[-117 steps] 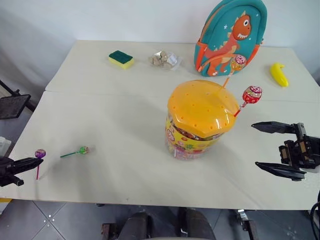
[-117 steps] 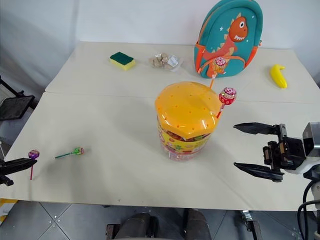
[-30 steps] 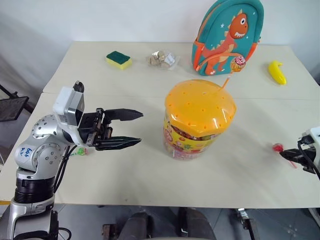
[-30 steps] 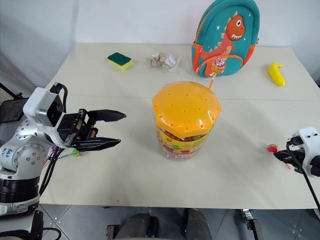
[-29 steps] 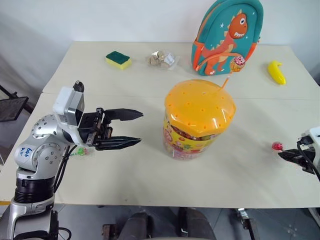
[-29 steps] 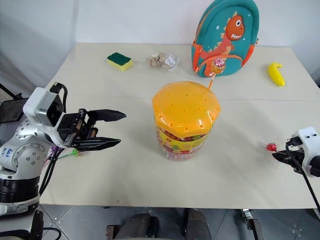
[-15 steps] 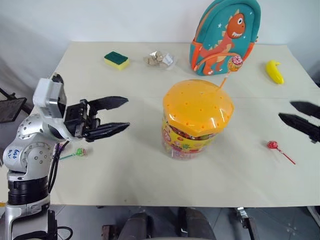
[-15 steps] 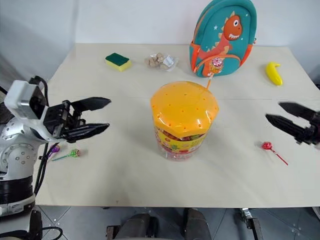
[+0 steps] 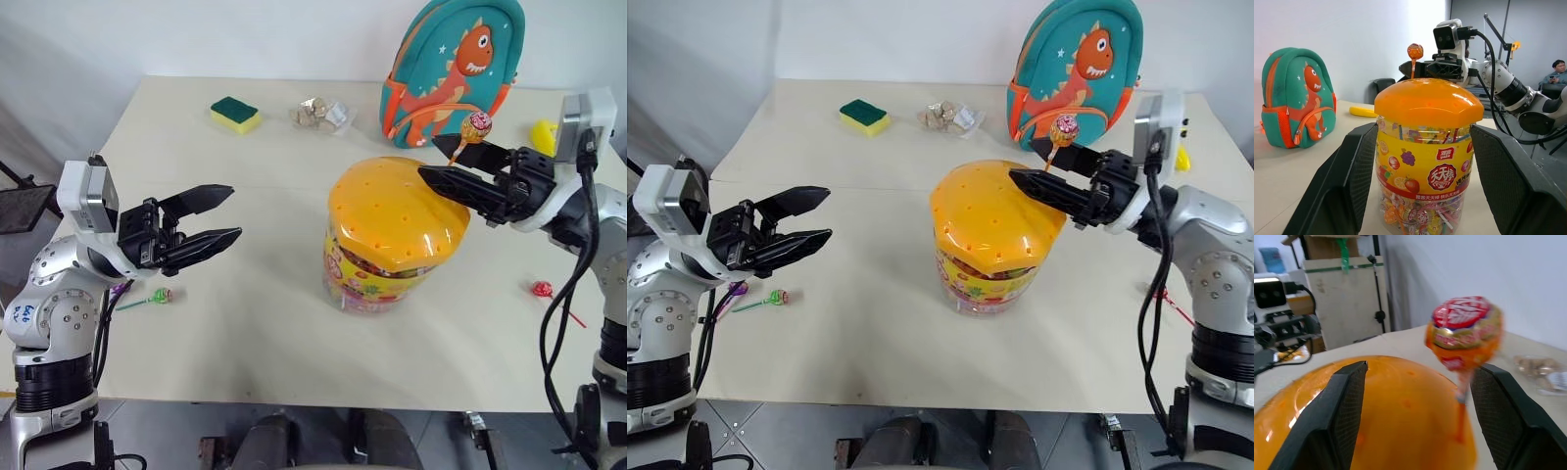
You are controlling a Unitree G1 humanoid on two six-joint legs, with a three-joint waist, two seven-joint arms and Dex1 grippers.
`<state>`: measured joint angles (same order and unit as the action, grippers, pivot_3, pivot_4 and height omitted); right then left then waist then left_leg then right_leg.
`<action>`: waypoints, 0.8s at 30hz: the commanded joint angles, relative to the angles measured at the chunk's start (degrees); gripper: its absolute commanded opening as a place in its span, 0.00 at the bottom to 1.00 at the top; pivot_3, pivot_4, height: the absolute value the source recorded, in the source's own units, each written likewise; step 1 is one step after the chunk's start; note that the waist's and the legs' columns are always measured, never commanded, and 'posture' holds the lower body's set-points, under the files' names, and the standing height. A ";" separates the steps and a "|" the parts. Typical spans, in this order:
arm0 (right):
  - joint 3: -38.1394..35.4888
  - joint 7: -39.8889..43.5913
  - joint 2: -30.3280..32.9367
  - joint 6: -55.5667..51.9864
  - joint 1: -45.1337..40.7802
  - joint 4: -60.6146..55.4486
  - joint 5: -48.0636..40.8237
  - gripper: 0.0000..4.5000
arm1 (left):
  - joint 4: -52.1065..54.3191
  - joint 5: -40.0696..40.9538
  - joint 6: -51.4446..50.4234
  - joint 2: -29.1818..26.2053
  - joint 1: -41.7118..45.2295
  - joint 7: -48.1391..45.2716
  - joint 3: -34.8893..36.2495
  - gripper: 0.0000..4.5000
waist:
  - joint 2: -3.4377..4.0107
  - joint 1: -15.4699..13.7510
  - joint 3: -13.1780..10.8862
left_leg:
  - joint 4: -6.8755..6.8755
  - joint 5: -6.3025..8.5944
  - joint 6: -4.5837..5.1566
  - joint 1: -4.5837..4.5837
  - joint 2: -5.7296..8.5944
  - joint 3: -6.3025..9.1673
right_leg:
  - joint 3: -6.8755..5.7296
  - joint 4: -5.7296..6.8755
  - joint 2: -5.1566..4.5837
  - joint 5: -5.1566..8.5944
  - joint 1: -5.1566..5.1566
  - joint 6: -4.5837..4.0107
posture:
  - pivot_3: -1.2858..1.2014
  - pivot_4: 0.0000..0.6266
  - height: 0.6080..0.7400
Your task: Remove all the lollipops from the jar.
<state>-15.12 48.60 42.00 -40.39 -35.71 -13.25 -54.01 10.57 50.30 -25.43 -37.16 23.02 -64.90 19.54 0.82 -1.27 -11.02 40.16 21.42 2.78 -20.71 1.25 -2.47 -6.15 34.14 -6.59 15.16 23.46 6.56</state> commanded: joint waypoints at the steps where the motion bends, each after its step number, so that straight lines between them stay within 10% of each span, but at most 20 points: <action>1: -0.23 -1.55 -0.94 -0.34 -1.88 -0.25 -0.51 0.70 | 2.83 1.73 -0.06 -0.97 -0.09 0.44 1.37 0.71 | 0.00 0.02 0.00 | 0.00 0.00 0.00 0.00 -0.02 0.00 | -0.01 0.00 0.02 0.00 0.00 0.00 | 0.52 0.24 1.00; 11: -1.92 0.84 -0.57 1.91 -1.88 2.61 0.43 0.02 | 5.20 2.36 -0.82 -1.00 -0.05 1.93 1.19 0.71 | 0.00 0.14 0.00 | 0.01 -0.01 0.00 0.02 -0.06 -0.02 | 0.01 0.05 0.05 0.00 0.01 0.00 | 0.52 0.24 1.00; 24: -12.46 1.14 11.80 0.18 -5.89 18.40 2.97 0.01 | 4.24 1.26 -0.36 -0.56 2.78 -1.12 -3.50 0.71 | -0.01 -0.19 0.00 | 0.05 -0.02 0.03 -0.08 -0.01 0.01 | -0.02 0.01 0.01 0.00 0.01 0.00 | 0.52 0.24 1.00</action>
<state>-25.07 49.55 50.65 -40.43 -43.00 2.13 -53.98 13.32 51.47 -26.65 -37.23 25.08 -64.91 16.32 0.81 -1.47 -11.02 40.20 21.41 2.82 -20.82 1.24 -2.46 -6.20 34.11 -6.58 15.16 23.47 6.57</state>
